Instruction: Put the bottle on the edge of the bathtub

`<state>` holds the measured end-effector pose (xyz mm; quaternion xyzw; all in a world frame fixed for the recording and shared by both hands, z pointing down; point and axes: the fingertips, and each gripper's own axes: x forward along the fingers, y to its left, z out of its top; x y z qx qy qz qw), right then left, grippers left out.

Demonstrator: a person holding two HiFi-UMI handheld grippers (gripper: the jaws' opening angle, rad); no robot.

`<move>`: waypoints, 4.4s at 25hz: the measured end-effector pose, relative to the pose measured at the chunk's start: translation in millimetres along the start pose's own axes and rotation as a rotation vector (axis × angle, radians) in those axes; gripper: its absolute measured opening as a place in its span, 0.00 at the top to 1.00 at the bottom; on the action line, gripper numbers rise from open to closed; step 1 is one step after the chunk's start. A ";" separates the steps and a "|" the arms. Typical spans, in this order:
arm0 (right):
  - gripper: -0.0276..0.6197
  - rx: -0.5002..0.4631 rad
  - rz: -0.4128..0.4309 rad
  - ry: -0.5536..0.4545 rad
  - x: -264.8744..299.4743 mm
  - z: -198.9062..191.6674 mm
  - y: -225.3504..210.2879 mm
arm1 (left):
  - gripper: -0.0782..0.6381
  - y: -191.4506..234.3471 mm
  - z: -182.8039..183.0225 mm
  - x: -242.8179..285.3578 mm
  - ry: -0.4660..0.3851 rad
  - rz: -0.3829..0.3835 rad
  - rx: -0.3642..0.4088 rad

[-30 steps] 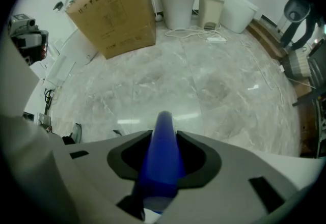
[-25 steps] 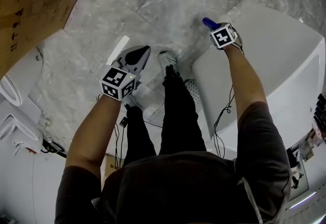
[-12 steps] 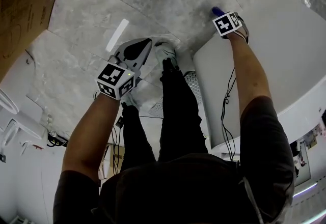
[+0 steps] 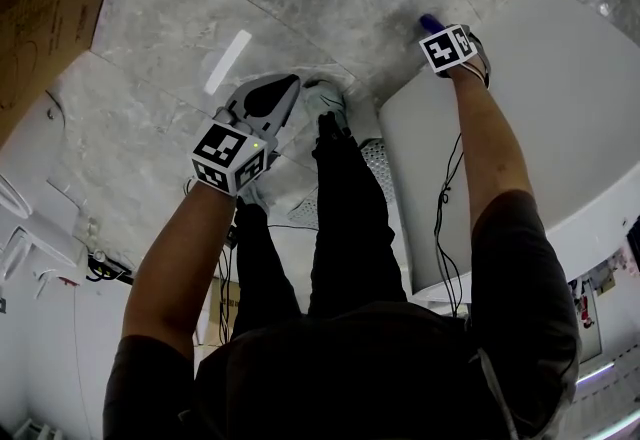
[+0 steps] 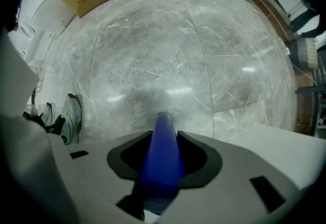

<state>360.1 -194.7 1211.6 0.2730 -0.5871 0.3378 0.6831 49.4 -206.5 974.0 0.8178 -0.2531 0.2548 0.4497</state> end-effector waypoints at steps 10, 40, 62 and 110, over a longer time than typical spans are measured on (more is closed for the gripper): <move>0.43 0.024 -0.036 -0.057 -30.8 -0.2 10.6 | 0.88 -5.2 9.5 -36.6 -0.038 0.031 0.004; 0.62 0.045 -0.064 -0.811 -673.2 38.9 249.4 | 0.88 -217.1 125.0 -516.5 -0.551 0.132 0.170; 0.97 0.017 0.118 -1.309 -894.6 -61.7 309.3 | 0.88 -378.8 167.3 -596.2 -0.646 0.043 0.387; 0.97 0.032 0.131 -1.334 -899.0 -46.0 297.0 | 0.88 -369.3 175.9 -600.5 -0.657 0.060 0.390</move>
